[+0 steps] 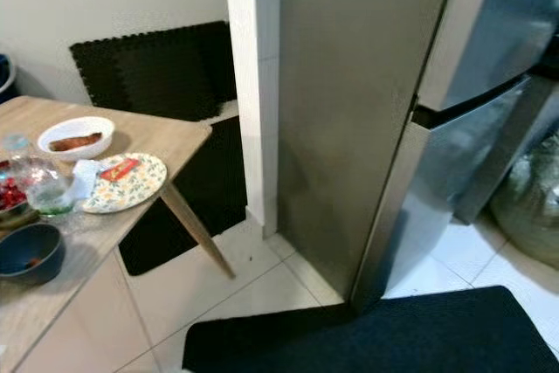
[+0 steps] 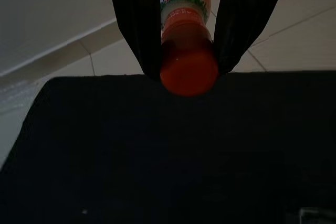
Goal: Restocking fridge
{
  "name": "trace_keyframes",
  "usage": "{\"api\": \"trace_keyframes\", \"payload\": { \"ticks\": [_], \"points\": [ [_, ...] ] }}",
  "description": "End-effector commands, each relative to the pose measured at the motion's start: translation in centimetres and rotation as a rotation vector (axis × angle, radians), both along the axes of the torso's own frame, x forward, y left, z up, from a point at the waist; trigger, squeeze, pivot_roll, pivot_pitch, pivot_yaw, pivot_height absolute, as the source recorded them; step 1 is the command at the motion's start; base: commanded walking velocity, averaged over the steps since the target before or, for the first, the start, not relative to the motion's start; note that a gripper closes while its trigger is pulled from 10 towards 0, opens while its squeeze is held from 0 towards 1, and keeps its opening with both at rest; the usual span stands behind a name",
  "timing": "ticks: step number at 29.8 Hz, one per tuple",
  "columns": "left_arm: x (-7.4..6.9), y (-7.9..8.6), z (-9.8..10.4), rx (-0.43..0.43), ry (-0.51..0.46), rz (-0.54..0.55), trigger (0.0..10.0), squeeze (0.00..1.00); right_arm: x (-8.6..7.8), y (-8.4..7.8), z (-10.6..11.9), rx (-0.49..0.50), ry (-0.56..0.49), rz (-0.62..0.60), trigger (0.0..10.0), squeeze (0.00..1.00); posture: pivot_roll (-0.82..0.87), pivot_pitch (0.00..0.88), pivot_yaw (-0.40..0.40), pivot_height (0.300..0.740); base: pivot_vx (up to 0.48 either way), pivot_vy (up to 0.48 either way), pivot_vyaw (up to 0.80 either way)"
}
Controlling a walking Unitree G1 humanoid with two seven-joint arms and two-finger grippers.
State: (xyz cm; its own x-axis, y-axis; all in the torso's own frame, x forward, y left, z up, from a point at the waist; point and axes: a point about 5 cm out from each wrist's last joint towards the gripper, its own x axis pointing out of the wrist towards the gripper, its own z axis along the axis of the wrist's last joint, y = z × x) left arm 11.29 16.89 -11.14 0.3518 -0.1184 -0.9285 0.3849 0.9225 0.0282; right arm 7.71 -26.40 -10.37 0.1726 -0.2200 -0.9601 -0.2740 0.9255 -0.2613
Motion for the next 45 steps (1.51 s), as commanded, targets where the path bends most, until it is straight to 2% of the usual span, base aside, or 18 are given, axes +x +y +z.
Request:
{"api": "trace_keyframes", "payload": {
  "ticks": [1,22,31,45],
  "points": [
    [-1.44,0.11,-0.41,0.010,0.058,-0.007,10.0,0.00,-0.21,0.27,-0.12,0.008,0.008,0.005,10.0,0.00,-0.06,0.000,-0.017,0.740,0.000,0.000,-0.80],
    [-1.18,0.22,-0.34,0.024,0.045,-0.013,10.0,0.00,0.38,0.56,-0.10,0.013,-0.021,0.003,10.0,0.00,-0.06,0.000,-0.017,0.740,0.000,0.000,-0.80],
    [-1.16,0.51,-0.32,0.036,0.047,-0.018,10.0,0.00,0.40,0.60,-0.10,0.017,-0.023,0.018,10.0,0.00,-0.05,0.000,-0.019,0.740,0.000,0.000,0.00],
    [-0.99,0.40,-0.29,0.021,0.057,-0.011,10.0,0.00,0.64,0.80,-0.10,0.025,-0.032,0.027,10.0,0.00,-0.06,0.000,-0.018,0.740,0.000,-0.449,0.00]
  ]
}}
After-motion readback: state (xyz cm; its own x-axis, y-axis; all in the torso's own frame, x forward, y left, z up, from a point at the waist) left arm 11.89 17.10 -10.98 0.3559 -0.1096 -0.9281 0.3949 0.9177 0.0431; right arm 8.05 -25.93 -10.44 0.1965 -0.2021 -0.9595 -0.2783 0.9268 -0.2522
